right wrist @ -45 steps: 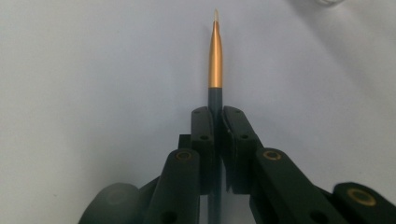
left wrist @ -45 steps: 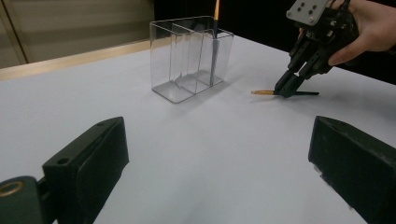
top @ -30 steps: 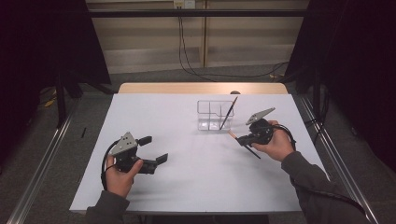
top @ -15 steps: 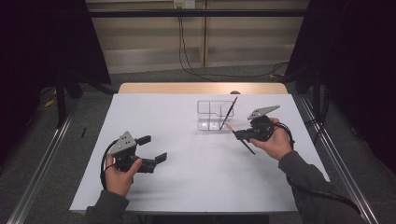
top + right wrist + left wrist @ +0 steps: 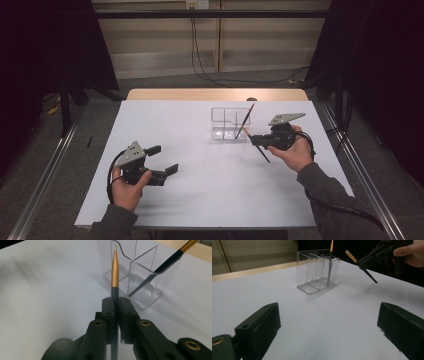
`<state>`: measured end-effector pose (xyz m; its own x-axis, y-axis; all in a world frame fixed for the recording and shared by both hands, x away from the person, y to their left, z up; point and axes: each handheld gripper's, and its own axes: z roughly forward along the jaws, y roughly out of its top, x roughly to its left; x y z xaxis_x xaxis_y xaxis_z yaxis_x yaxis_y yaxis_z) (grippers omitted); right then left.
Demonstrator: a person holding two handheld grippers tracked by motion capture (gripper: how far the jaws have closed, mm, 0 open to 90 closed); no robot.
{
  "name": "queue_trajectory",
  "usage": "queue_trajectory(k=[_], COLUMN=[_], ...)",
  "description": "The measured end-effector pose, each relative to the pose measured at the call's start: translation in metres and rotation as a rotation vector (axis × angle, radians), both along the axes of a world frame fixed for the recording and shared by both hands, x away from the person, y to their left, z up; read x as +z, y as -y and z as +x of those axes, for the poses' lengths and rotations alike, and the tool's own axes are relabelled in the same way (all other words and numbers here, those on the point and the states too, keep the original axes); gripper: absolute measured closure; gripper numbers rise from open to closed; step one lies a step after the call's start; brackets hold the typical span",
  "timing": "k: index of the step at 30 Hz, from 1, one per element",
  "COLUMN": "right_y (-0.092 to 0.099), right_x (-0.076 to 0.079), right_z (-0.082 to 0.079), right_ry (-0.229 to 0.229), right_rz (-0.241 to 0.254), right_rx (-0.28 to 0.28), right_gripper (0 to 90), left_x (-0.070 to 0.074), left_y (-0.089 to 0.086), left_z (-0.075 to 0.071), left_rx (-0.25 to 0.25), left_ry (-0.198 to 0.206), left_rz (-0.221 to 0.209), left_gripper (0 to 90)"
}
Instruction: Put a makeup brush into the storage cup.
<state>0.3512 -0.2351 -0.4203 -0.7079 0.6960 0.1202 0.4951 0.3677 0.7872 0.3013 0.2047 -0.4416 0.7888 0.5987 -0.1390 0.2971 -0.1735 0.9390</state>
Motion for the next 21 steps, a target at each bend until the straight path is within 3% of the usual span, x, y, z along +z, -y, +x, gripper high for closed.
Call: queue_trajectory(k=[4,7,21], right_y=[0.0016,0.0034,0.0062], right_x=[0.0011,0.0017,0.0034], right_z=[-0.0008,-0.0015,-0.0035], right_ry=[0.015,0.027,0.112], right_rz=[0.032,0.062,0.154], right_rx=[-0.016,-0.031,-0.08], right_gripper=[84.2,84.2,84.2], left_x=[0.0004,-0.0004,0.0002], left_y=[0.0004,0.0004,0.0015], left_z=[0.0008,0.0024,0.0019], left_rx=[-0.001,-0.029,-0.003], left_ry=[0.004,0.003,0.001], left_rz=[-0.003,-0.003,-0.002], left_gripper=[4.5,4.5,4.5])
